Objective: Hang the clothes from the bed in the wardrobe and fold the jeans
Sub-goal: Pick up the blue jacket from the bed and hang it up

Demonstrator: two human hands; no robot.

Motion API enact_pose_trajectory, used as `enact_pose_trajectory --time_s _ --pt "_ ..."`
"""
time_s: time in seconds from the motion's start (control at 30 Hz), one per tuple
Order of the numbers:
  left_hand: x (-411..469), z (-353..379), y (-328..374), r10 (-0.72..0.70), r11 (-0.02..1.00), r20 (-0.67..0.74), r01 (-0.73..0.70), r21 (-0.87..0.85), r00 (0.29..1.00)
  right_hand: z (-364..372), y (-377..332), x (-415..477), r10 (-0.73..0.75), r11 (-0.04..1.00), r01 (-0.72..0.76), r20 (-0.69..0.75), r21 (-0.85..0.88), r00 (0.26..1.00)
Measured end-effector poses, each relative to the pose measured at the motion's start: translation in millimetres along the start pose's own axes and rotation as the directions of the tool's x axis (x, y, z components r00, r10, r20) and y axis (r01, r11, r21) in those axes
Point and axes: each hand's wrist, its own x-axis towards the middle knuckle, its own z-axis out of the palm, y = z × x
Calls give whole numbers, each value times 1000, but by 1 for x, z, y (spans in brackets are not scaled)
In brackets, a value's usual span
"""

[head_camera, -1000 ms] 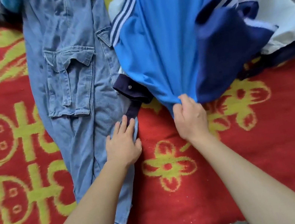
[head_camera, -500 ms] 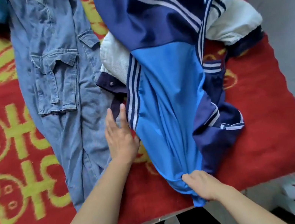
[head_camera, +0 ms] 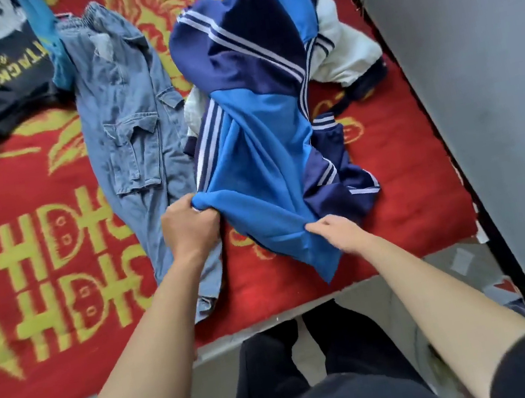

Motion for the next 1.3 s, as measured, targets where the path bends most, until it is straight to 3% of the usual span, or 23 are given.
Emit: enact_pose_trajectory --time_s 0.1,0.17,0.23,0.3,0.4,0.53,0.6,0.67,0.73,0.77,0.87,1.0,1.1,1.17,1.23,1.3 --pt "-8 -25 -23 32 982 -48 -23 189 998 2 -15 -2 -24 999 25 -20 42 1000" --pt "-12 -31 -56 -10 937 5 7 350 1000 13 -14 2 -28 999 28 3 38 1000" --pt "-16 -34 -92 -171 855 111 91 510 979 25 -9 6 -21 999 19 42 44 999" --pt "-20 -33 -122 -357 729 191 145 669 914 34 -1 13 -45 999 45 12 -16 999" --pt "-19 -24 -143 -488 570 231 107 814 841 32 6 26 -110 984 78 -202 -160 973" --pt "-14 6 -141 -456 496 321 -62 866 830 14 5 55 -165 977 81 -461 -198 872" --pt "-18 26 -129 -340 573 378 -129 809 861 5 5 70 -141 968 20 -475 -250 869" --pt "-25 45 -111 -61 747 354 -193 636 933 2 10 80 -84 943 -63 -417 -327 905" --pt "-28 62 -90 188 850 268 -293 438 945 12 19 79 -60 886 -59 -239 -459 969" --pt "-27 71 -79 228 879 262 -314 359 938 22 26 75 -78 840 -1 -123 -543 989" --pt "-15 109 -48 126 956 364 -211 204 923 53 47 54 -120 745 190 151 -640 981" --pt "3 169 -13 -116 985 493 35 170 862 72 80 29 -112 791 279 320 -545 941" --pt "3 208 1 -241 955 548 96 279 801 66 98 27 -82 976 121 209 -181 974" --pt "-4 229 -2 -264 941 556 85 326 788 58 107 36 -40 997 38 31 64 999" --pt "-14 240 -13 -231 959 534 97 268 813 46 114 47 -9 989 32 -159 142 987" --pt "-25 241 -25 -232 973 465 209 103 854 30 119 57 32 995 -2 -285 103 958"
